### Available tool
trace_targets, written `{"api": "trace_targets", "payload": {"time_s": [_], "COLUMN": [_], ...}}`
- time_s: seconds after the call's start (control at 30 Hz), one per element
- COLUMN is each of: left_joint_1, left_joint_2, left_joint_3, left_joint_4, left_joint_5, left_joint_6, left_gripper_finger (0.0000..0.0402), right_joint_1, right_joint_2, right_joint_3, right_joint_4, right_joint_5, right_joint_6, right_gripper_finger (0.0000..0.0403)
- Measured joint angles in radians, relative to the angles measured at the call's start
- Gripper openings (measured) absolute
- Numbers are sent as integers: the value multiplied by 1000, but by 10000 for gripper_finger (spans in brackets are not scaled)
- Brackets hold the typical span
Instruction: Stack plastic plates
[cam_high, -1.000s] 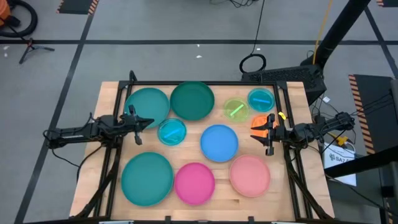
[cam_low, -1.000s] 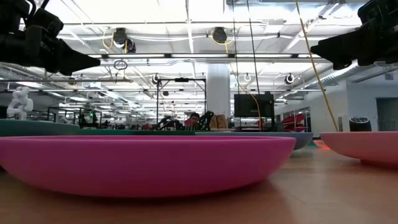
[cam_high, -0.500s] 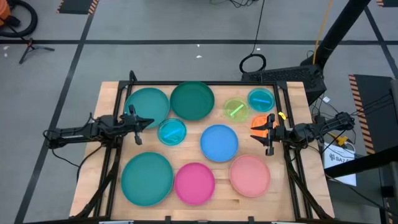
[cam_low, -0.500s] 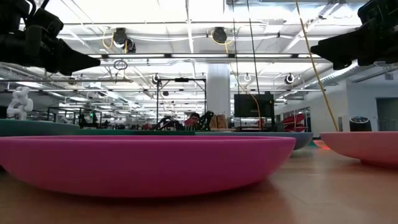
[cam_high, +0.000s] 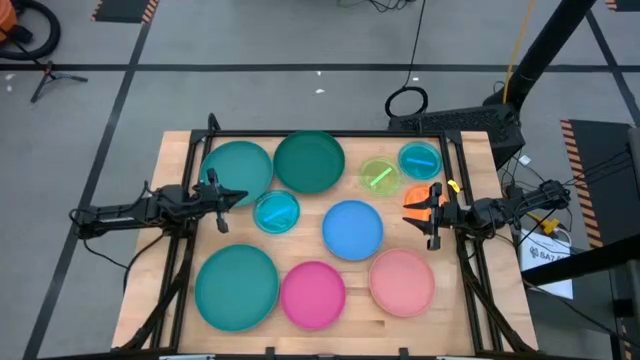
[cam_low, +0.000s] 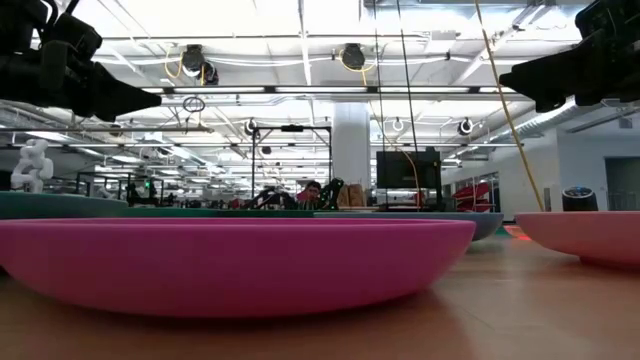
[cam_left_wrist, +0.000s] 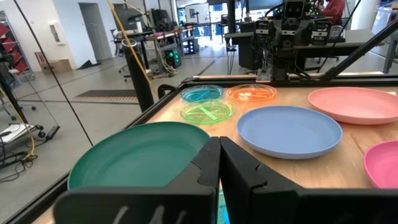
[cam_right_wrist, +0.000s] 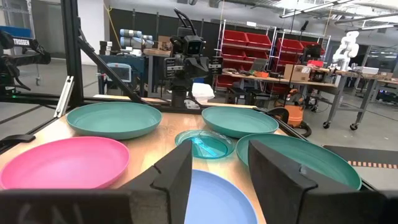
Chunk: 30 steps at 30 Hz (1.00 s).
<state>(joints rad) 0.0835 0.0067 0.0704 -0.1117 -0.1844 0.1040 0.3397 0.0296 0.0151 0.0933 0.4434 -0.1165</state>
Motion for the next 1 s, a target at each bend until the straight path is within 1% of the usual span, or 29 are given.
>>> {"api": "trace_targets", "payload": {"time_s": [0.1,0.2,0.27,0.37,0.47,0.53,0.57,0.67,0.77,0.83,1.0], "left_joint_1": [0,0,0,0,0,0,0,-4,-16,-30,-70], "left_joint_2": [0,0,0,0,0,0,0,0,0,0,0], "left_joint_3": [0,0,0,0,0,0,0,0,0,0,0], "left_joint_4": [0,1,7,11,19,81,124,240,294,335,432], "left_joint_5": [0,0,0,0,0,0,0,24,53,87,155], "left_joint_6": [0,5,19,-22,-123,-140,-150,-243,-283,-305,-392], "left_gripper_finger": [10,10,10,10,10,10,10,10,10,10,10], "right_joint_1": [0,0,0,0,-13,-17,-18,-18,-18,-18,-19], "right_joint_2": [0,0,0,0,21,51,72,150,242,305,461], "right_joint_3": [0,0,0,1,16,33,41,96,167,219,368], "right_joint_4": [0,1,4,5,6,4,8,16,61,60,45], "right_joint_5": [2,3,-11,-46,-25,-29,-34,-53,-52,-50,19], "right_joint_6": [-25,-176,-202,-74,30,88,103,118,137,152,225], "right_gripper_finger": [151,150,150,150,150,150,150,150,150,150,150]}}
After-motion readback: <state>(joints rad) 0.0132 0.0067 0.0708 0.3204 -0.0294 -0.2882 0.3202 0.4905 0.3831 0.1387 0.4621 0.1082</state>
